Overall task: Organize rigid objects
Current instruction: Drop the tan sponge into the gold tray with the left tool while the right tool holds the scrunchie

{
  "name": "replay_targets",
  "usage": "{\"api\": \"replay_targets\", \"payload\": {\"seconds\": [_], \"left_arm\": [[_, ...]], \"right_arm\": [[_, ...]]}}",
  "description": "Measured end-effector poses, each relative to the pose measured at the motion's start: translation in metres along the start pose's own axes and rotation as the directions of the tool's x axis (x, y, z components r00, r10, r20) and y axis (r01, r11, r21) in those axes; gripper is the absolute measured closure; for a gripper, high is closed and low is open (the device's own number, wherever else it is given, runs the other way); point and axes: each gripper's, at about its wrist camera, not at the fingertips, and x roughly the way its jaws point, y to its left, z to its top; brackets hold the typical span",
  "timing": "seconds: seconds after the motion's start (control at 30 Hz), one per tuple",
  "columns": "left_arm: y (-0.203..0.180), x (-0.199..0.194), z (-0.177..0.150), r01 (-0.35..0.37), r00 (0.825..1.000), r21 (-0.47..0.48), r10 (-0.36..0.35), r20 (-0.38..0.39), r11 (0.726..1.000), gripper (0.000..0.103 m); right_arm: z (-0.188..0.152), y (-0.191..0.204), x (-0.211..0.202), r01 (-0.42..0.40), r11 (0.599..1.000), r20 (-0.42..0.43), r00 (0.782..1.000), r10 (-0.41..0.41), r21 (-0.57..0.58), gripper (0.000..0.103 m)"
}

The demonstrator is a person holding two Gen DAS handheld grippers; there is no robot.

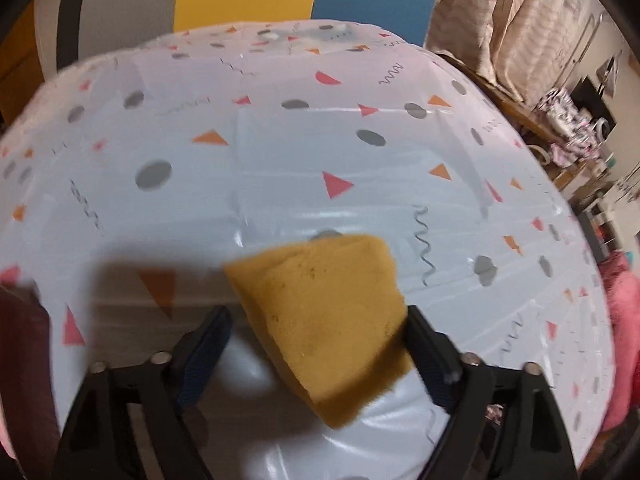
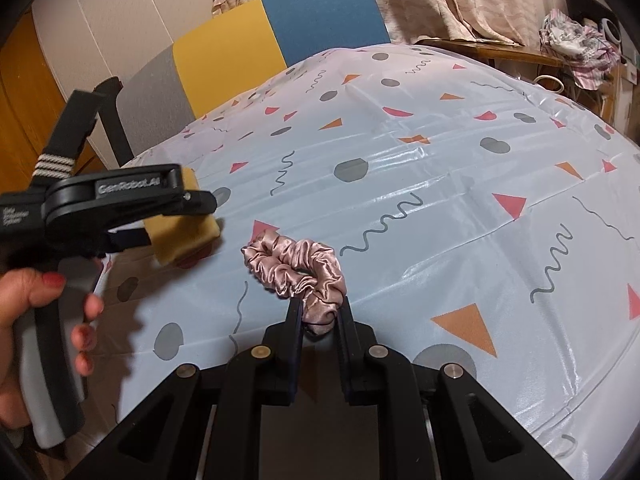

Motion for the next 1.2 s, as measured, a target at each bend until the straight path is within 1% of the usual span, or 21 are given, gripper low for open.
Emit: {"api": "replay_targets", "payload": {"seconds": [0.03,0.07,0.17,0.23,0.33,0.43,0.57,0.8,0.97,1.2], "left_arm": [[0.001,-0.001,-0.002,0.021,1.0,-0.012,-0.021,-0.002,1.0,0.034],[0.002,-0.004,-0.003,0.038,0.999,-0.022,-0.038,0.001,0.999,0.036],[0.003,-0.011,-0.007,0.019,1.0,-0.016,-0.019,0.011,1.0,0.04],[0.005,-0.015,-0.01,0.022,1.0,-0.017,-0.021,0.017,1.0,0.041],[0.014,-0.023,-0.017,0.046,0.999,-0.04,-0.045,0.021,0.998,0.042],[0.021,-0.036,-0.029,0.094,0.995,-0.068,-0.092,0.04,0.993,0.042],[0.02,-0.051,-0.043,0.128,0.991,-0.06,-0.126,0.05,0.99,0.042],[0.028,-0.091,-0.063,0.174,0.981,-0.045,-0.169,0.097,0.984,0.042],[0.042,-0.117,-0.079,0.191,0.975,-0.053,-0.183,0.123,0.98,0.042],[0.071,-0.159,-0.099,0.198,0.965,-0.071,-0.182,0.187,0.978,0.042]], "right_arm": [[0.0,0.0,0.0,0.003,1.0,0.0,1.0,-0.003,-0.002,0.088],[0.0,0.001,0.0,0.007,1.0,0.0,1.0,-0.007,-0.006,0.088],[-0.001,0.003,0.0,0.017,1.0,0.001,1.0,-0.017,-0.016,0.088],[-0.001,0.004,0.0,0.022,1.0,0.002,1.0,-0.022,-0.02,0.088],[-0.001,0.005,0.0,0.032,0.999,0.003,0.999,-0.032,-0.028,0.088],[-0.001,0.007,0.001,0.047,0.998,0.003,0.999,-0.047,-0.041,0.088],[-0.001,0.009,0.001,0.06,0.997,0.004,0.998,-0.06,-0.051,0.088],[-0.002,0.012,0.002,0.084,0.994,0.003,0.996,-0.084,-0.072,0.088],[-0.002,0.015,0.002,0.103,0.991,0.005,0.995,-0.103,-0.09,0.088],[-0.003,0.021,0.002,0.135,0.984,0.011,0.991,-0.135,-0.117,0.088]]}}
